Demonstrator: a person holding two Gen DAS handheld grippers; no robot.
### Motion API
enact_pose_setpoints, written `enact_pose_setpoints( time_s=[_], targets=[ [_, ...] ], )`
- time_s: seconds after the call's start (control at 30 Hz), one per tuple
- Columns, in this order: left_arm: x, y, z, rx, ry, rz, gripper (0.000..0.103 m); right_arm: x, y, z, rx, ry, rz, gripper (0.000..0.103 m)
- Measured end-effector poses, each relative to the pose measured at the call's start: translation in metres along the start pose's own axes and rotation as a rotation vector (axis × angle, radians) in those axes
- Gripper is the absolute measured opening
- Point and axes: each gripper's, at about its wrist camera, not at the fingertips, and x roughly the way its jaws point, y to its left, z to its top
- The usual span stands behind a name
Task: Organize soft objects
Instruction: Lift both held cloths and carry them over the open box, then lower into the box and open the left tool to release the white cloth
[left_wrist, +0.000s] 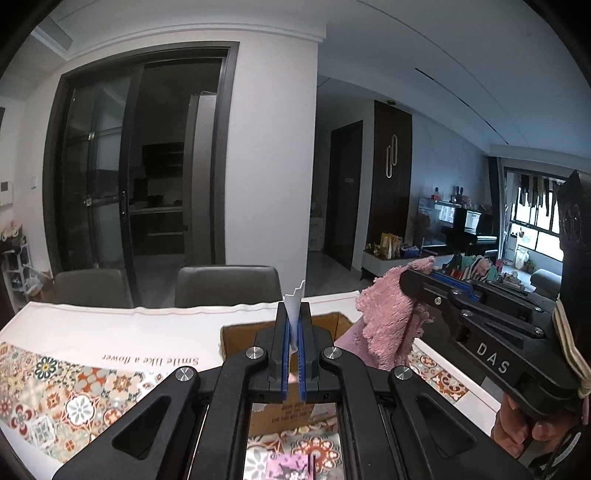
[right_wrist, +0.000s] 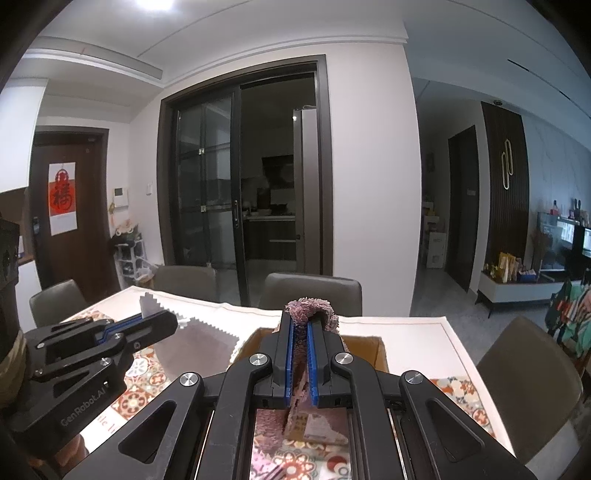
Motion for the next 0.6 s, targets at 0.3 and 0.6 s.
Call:
enact_pose_setpoints(
  time_s=[0.3,0.6],
  targets=[
    [0.046,0.007,0.016,-0.004,0.026,-0.014,0.006,0.034,-0.013,0.018,-0.012,0.013,-0.002,0.008],
    [0.101,0.013,0.016,-0.018,0.097,-0.006,0.006,0.086,-0.031,0.016,-0.008,0.089,0.016,0.008]
  ],
)
